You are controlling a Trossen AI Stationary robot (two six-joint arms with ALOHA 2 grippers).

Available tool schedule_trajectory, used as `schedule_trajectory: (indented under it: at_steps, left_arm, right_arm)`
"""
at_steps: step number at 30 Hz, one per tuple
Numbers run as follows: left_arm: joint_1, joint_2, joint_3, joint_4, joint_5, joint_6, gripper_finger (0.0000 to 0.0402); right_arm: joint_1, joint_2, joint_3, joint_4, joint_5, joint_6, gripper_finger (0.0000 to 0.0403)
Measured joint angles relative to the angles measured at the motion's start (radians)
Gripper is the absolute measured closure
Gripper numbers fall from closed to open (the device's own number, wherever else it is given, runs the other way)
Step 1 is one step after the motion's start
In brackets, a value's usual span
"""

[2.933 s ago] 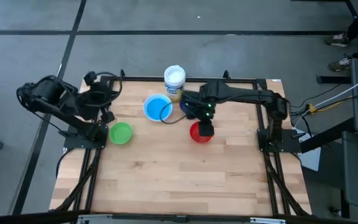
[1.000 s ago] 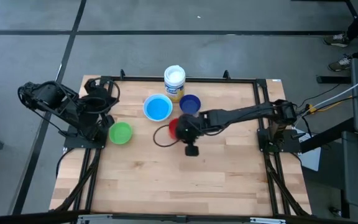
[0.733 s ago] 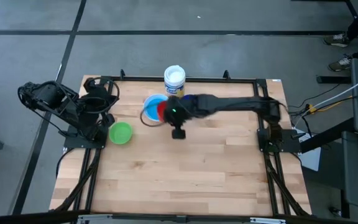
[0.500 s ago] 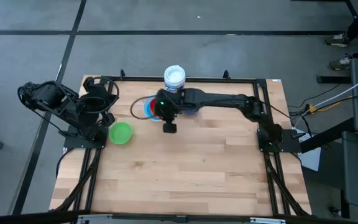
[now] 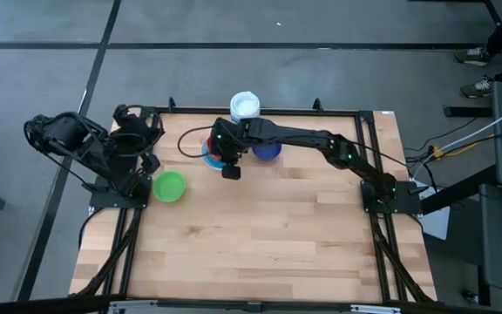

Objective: Nest bowls inside each other
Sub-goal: Stack the red bowl on top of the light blue bowl

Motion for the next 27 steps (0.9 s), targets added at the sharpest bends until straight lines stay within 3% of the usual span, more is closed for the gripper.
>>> schedule_trajectory:
  at_steps: [27]
  left_arm:
    - [0.0, 0.001, 0.0, 0.0, 0.012, -0.027, 0.0382]
  right_arm:
    - [-0.035, 0.076, 0.001, 0.076, -0.07, -0.018, 0.0389]
